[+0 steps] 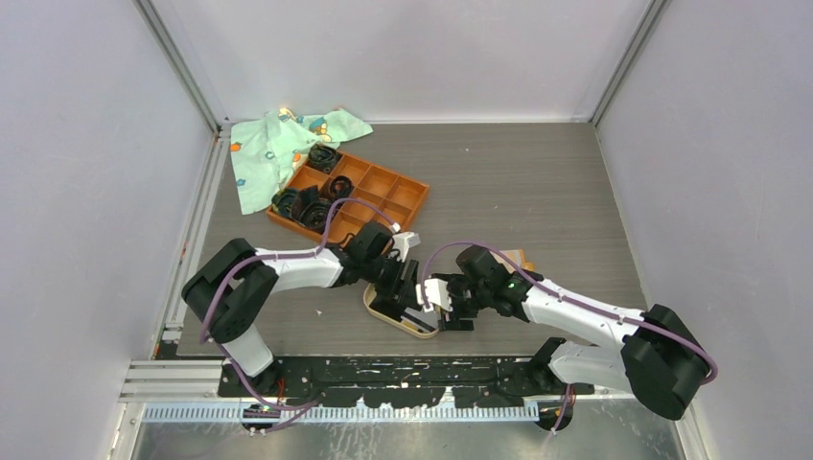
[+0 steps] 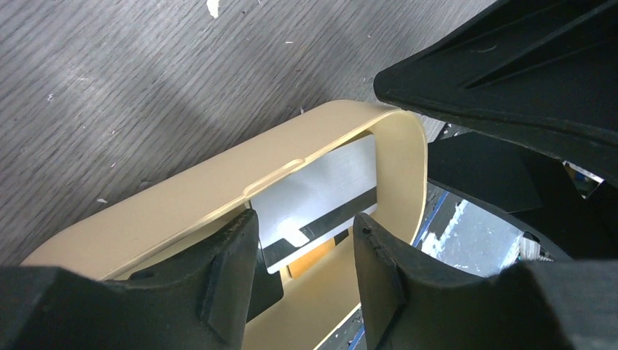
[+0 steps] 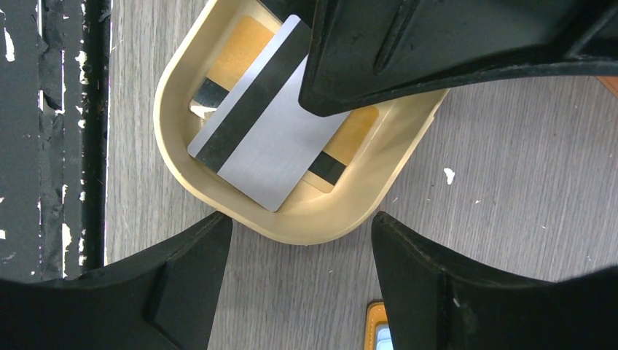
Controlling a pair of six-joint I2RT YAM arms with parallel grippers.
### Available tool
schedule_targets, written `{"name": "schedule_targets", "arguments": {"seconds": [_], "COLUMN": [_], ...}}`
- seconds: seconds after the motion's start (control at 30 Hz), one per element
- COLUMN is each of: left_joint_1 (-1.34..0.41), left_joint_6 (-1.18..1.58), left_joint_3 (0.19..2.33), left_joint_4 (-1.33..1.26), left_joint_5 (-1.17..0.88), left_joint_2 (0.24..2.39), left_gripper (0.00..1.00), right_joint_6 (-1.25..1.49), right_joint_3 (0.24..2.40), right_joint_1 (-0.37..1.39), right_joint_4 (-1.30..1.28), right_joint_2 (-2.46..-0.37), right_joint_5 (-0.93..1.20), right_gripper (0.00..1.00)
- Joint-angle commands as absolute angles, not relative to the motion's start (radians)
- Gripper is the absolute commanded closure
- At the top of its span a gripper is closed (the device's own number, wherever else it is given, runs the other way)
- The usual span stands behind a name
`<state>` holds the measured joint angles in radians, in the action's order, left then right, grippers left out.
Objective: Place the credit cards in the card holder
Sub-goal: Pick up the credit card from the storage box.
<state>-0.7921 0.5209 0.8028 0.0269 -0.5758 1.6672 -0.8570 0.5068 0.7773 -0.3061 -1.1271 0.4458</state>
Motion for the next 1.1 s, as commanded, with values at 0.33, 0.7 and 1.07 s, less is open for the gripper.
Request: {"name": "schedule_targets", "arguments": {"seconds": [0.33, 0.7, 1.07], "left_joint_1": [-0.798, -0.791, -0.732], "left_joint_6": [0.594, 0.530, 0.294], "left_joint_3": [0.815, 0.853, 0.805], "left_joint_4": [-0.061, 0.075, 0.207], "left_joint_5": [-0.675, -0.529, -0.253], "left_joint_2": [1.667, 1.534, 1.100], "left_gripper": [0.52, 0.50, 0.40], "right_joint_6": [-0.848, -0.838, -0.863], "right_joint_3": [0.523, 0.566, 0.798], "right_joint_1": [0.784, 0.766, 0.738], "right_joint_4": [-0.261, -0.316, -0.664], "right_joint_2": [-1.139, -1.121, -1.078], "right_joint_5": [0.450, 0.447, 0.520], "right_gripper": [0.25, 0.23, 0.02]}}
